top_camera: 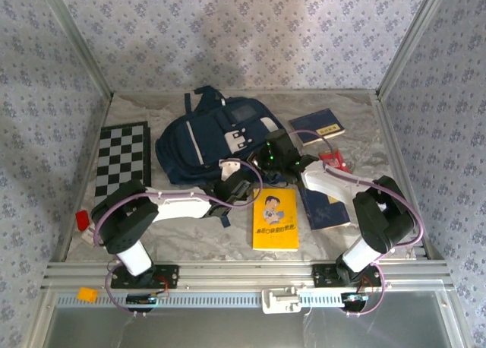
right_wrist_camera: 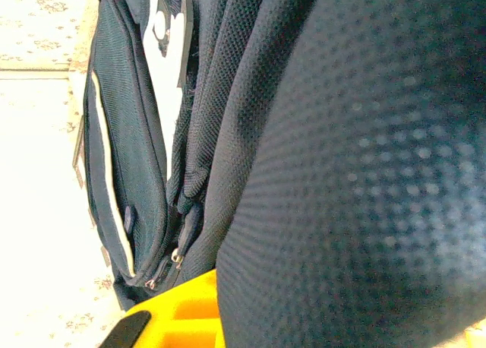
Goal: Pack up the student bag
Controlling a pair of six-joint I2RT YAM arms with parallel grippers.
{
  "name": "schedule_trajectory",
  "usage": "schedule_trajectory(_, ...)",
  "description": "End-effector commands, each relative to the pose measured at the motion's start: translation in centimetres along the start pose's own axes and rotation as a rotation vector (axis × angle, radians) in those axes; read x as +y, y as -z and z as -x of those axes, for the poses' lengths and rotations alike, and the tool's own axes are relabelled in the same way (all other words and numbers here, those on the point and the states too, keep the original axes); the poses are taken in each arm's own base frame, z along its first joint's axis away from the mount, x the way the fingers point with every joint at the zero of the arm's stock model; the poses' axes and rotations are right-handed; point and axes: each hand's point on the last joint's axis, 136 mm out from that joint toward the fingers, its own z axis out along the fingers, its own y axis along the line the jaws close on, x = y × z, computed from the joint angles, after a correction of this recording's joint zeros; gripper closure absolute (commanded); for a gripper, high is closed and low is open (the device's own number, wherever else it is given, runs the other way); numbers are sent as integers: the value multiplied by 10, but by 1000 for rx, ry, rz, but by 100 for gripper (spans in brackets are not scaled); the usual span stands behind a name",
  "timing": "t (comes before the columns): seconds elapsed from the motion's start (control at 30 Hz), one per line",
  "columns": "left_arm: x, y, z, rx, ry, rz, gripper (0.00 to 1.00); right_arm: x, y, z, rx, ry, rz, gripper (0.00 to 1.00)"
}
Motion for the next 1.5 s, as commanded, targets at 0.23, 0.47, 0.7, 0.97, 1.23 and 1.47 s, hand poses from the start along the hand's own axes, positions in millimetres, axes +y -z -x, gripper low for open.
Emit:
schedule_trajectory(0.23,-1,4,37,-102,-11,49,77,22,13,2,-25,4,71,100)
schedule_trajectory(0.47,4,15,38,-84,0,36,100,31,18,3,-29,19,81,100)
schedule_trajectory(0.7,17,30,36,-73,-20,26,100,34,24,9,-41,15,90,100)
schedule_trajectory(0.97,29,43,25,-5,-40,-22,100,36,34,20,-58,0,101,100)
schedule_trajectory(1.23,51,54,1,116,-50,-32,100,34,43,37,-65,-19,107,100)
schedule_trajectory(1.47,58,63,-5,133,-88,-79,100,29,43,52,-68,-15,84,100)
